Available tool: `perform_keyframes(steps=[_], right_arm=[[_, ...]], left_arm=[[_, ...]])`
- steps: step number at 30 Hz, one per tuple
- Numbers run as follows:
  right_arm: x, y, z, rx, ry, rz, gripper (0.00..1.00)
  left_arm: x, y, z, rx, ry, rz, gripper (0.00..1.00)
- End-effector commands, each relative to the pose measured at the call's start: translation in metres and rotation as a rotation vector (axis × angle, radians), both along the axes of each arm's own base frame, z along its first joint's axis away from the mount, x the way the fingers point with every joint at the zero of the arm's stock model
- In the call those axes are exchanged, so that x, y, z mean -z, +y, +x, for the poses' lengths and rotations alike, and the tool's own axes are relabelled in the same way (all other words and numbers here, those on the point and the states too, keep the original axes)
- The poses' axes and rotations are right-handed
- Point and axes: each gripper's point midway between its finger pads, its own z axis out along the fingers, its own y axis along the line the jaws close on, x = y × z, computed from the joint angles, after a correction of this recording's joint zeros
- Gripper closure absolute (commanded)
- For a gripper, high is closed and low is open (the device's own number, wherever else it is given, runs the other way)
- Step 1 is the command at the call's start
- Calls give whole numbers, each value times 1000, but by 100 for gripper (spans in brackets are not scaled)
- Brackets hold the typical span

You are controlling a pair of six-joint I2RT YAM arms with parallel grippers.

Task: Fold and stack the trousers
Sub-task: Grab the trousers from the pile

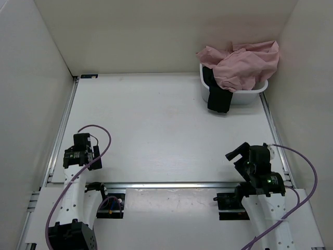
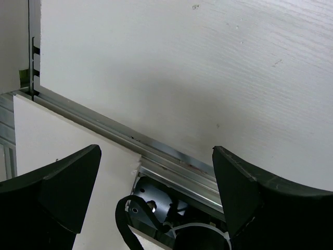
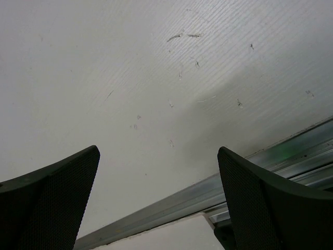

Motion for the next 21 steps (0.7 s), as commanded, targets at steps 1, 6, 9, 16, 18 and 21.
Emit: perform_keyframes(steps=[1,6,9,16,18,21], right_arm=[[21,-7,-31,-35,168,-59,1],[-54,-1,40,-145,-60,-128,1],[-119,-20,102,-100,-148,-267,1],[-220,-53,283,-79,-132,-616,1],[-233,-59,334,-34,-144,-669,1],[-240,-63,378,-8,-189,-658,1]], left_arm=[[-7,1,8,-7,-50,-3,0],[-1,-1,8,-3,-33,-14,0],[-7,1,16,-3,-49,-11,0],[-31,5,41,-2,-78,-6,0],[-32,3,44,3,-75,-16,0],[-29,4,46,2,-63,-18,0]])
